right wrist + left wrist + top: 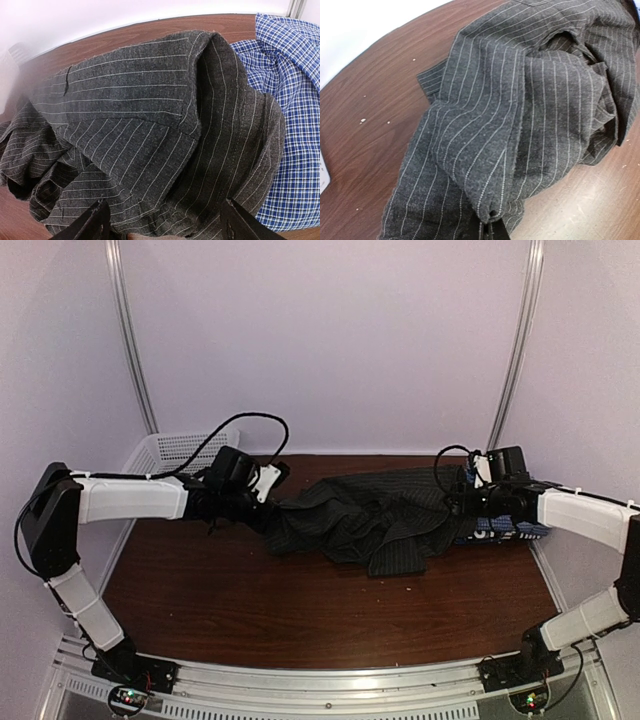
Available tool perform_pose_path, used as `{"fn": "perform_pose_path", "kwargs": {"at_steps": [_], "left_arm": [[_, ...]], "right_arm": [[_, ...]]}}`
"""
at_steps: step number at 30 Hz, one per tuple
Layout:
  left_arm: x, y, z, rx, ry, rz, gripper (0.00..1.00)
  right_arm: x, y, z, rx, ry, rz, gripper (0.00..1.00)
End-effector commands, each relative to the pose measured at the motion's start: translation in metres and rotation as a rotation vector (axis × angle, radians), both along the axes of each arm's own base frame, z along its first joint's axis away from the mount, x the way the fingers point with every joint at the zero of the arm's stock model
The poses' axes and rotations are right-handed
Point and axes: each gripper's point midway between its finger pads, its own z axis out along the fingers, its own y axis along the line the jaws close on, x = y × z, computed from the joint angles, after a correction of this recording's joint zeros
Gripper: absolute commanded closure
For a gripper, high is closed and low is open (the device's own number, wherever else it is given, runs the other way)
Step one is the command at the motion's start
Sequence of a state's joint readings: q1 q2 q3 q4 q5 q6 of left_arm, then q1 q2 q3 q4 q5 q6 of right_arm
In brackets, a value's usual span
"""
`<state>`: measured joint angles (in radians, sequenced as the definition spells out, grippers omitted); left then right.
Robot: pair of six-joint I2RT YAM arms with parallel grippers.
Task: Fold and stack the long sleeve shirts
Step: Flatten out the crumpled shirt at the center of the board.
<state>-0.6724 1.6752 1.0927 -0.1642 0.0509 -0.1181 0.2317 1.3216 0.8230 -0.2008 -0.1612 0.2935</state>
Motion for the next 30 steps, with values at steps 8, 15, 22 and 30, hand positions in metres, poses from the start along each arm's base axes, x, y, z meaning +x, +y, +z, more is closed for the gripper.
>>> {"fn": "perform_pose_path", "kwargs": {"at_steps": [8, 15, 22, 30], "left_arm": [[0.011, -0.004, 0.015, -0.130, 0.002, 0.002, 0.95], [0.015, -0.003, 0.017, -0.197, 0.025, 0.021, 0.99], [0.016, -0.002, 0.021, -0.195, 0.004, 0.016, 1.00], [0.014, -0.004, 0.046, -0.223, -0.022, 0.001, 1.00]], "right_arm": [[-0.012, 0.021, 0.011, 0.021, -0.047, 0.090, 0.23], [-0.018, 0.030, 0.002, 0.001, -0.036, 0.106, 0.23], [-0.009, 0.032, -0.004, -0.059, -0.020, 0.090, 0.26], [0.002, 0.040, 0.026, -0.218, -0.097, 0.103, 0.20]]}}
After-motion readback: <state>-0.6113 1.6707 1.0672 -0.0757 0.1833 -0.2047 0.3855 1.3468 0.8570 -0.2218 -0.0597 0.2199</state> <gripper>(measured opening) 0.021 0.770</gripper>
